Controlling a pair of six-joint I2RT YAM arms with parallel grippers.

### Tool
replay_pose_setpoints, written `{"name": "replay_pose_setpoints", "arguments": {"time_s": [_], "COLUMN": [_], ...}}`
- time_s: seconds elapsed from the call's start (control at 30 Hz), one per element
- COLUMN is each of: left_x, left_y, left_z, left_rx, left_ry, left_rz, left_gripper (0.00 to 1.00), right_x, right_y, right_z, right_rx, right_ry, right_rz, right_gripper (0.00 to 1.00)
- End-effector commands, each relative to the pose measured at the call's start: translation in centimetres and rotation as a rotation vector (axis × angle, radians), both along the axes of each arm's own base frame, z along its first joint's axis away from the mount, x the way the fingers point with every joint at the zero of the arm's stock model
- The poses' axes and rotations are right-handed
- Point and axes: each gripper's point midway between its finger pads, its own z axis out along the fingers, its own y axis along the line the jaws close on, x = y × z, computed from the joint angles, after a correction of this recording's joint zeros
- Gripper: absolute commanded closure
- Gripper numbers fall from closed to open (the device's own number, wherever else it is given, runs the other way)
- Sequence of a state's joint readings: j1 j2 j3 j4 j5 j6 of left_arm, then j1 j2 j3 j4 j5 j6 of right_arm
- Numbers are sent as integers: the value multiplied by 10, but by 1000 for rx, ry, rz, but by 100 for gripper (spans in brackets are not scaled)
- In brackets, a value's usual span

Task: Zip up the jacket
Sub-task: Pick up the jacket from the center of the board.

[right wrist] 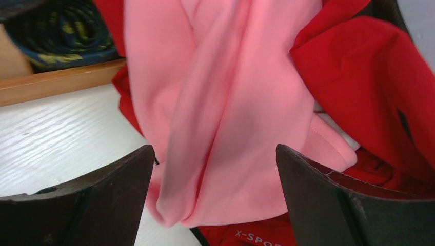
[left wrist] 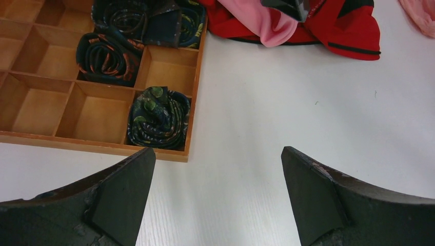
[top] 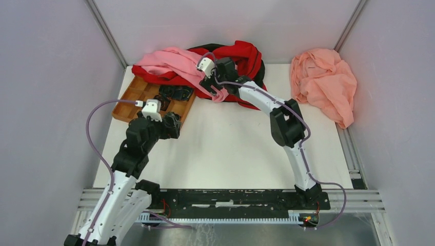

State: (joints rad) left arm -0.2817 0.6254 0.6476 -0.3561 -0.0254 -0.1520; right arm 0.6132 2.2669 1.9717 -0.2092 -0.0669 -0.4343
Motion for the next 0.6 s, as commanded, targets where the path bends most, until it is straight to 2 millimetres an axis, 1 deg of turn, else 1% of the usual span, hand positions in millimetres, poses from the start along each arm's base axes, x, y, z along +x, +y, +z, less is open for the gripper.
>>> {"name": "replay_pose_setpoints", "arguments": {"time_s": [0.0,0.07,0.1,0.13,0.17,0.2,0.27,0.3,0.33,0.37,0.4,0.5,0.53,0.57], "left_x": [6,6,6,6,5,5,5,4,4,3,3,1,0,0], "left_y": [9,9,10,10,11,11,13,14,15,16,17,19,19,19], "left_z": [14,15,16,16,16,16,18,19,20,22,23,29,31,32], "left_rx": [31,33,33,34,35,36,37,36,34,32,30,20,16,11], "left_ry": [-80,-85,-87,-87,-87,-88,-97,-100,-105,-113,-119,-140,-150,-158], "left_rz": [33,35,36,37,40,41,50,54,60,65,71,80,81,81], "left_gripper": [0,0,0,0,0,0,0,0,0,0,0,0,0,0], "right_x": [29,36,39,40,41,42,41,39,36,31,25,0,-10,-18], "right_y": [-6,-6,-6,-5,-3,-1,3,5,9,13,18,29,29,27], "right_z": [8,4,0,-3,-3,-4,6,18,33,56,78,181,218,251], "right_rx": [33,32,32,36,42,49,70,94,124,165,205,394,458,513], "right_ry": [-46,-65,-65,-62,-59,-53,-58,-66,-73,-87,-99,-178,-215,-254], "right_rz": [-131,-150,-153,-148,-142,-131,-109,-91,-64,-38,-6,89,115,132], "right_gripper": [8,12,17,25,37,56,86,92,98,100,100,100,100,100]}}
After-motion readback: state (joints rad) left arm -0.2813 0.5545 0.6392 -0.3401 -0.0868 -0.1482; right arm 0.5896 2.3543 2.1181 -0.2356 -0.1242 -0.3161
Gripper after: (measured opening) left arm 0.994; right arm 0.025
